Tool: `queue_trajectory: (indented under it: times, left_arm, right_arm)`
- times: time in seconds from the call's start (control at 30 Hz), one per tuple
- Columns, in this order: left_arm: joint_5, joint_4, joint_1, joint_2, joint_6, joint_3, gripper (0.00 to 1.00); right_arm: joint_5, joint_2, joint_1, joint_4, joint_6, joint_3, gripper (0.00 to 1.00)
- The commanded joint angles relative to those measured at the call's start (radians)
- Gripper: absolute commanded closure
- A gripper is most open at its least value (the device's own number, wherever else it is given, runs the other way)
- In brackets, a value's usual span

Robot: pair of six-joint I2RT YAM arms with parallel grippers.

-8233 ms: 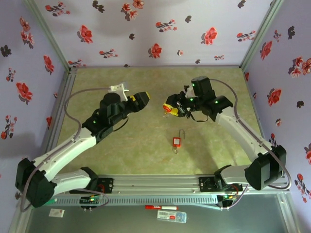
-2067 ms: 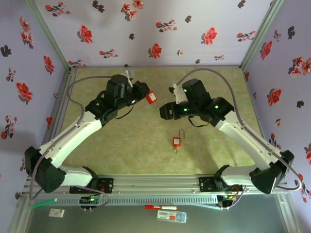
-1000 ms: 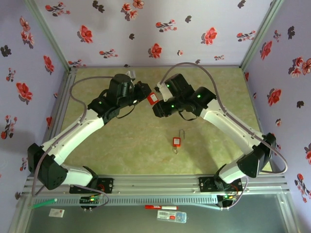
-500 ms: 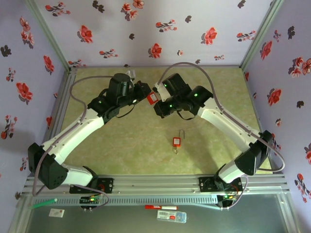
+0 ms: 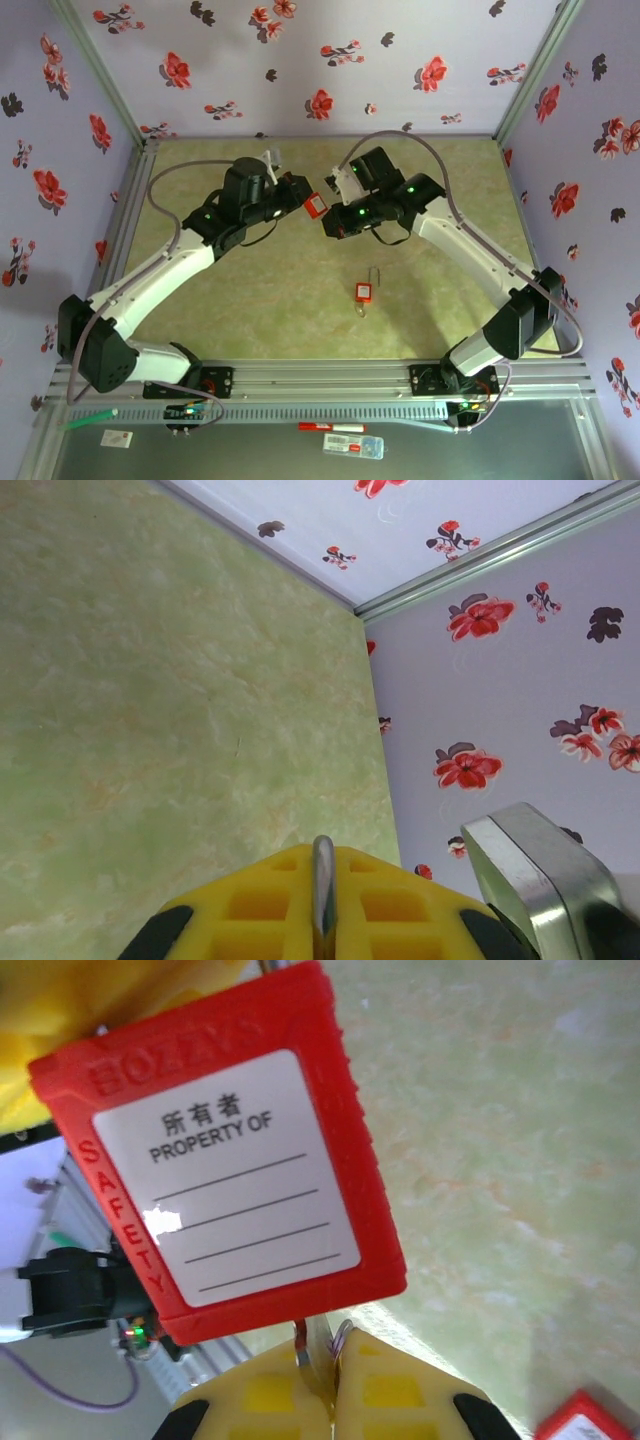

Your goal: Unlock with the key

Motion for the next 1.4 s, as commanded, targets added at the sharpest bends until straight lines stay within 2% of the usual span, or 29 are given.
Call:
queue_trajectory:
  times: [0.0, 0.13, 0.23, 0.4, 0.47, 0.67, 0.87, 1.1, 1.37]
  left_arm:
    - [0.103, 0.080, -0.009, -0.043, 0.026, -0.018, 1.00]
    - [0.121, 0.129, -0.006, -0.054, 0.040, -0.039, 1.00]
    - [0.134, 0.149, -0.001, -0.059, 0.043, -0.051, 1.00]
    - [0.140, 0.145, 0.005, -0.063, 0.053, -0.057, 1.00]
    - [0.139, 0.134, 0.008, -0.061, 0.058, -0.059, 1.00]
    - [0.139, 0.121, 0.013, -0.056, 0.065, -0.056, 1.00]
    - [0.138, 0.114, 0.012, -0.043, 0.068, -0.046, 1.00]
    - [0.132, 0.122, 0.013, -0.023, 0.052, -0.058, 1.00]
    - [0.084, -0.089, 0.012, 0.035, 0.135, -0.040, 1.00]
  right_arm:
    - [-0.181, -0.038, -0.026, 0.162, 0.065, -0.032, 1.00]
    - [-0.316, -0.059, -0.065, 0.265, 0.162, -0.090, 0.97]
    - [-0.352, -0.066, -0.085, 0.272, 0.196, -0.101, 0.87]
    - [-0.364, -0.103, -0.126, 0.247, 0.215, -0.124, 0.61]
    - [-0.361, -0.120, -0.142, 0.227, 0.209, -0.128, 0.58]
    - [-0.276, -0.145, -0.149, 0.064, 0.109, -0.088, 0.47]
    - [-0.247, -0.146, -0.130, 0.102, 0.101, -0.101, 0.35]
    - [-0.150, -0.073, -0.138, 0.091, 0.122, -0.093, 0.35]
    - [-0.017, -0.138, -0.186, 0.089, 0.118, -0.143, 0.25]
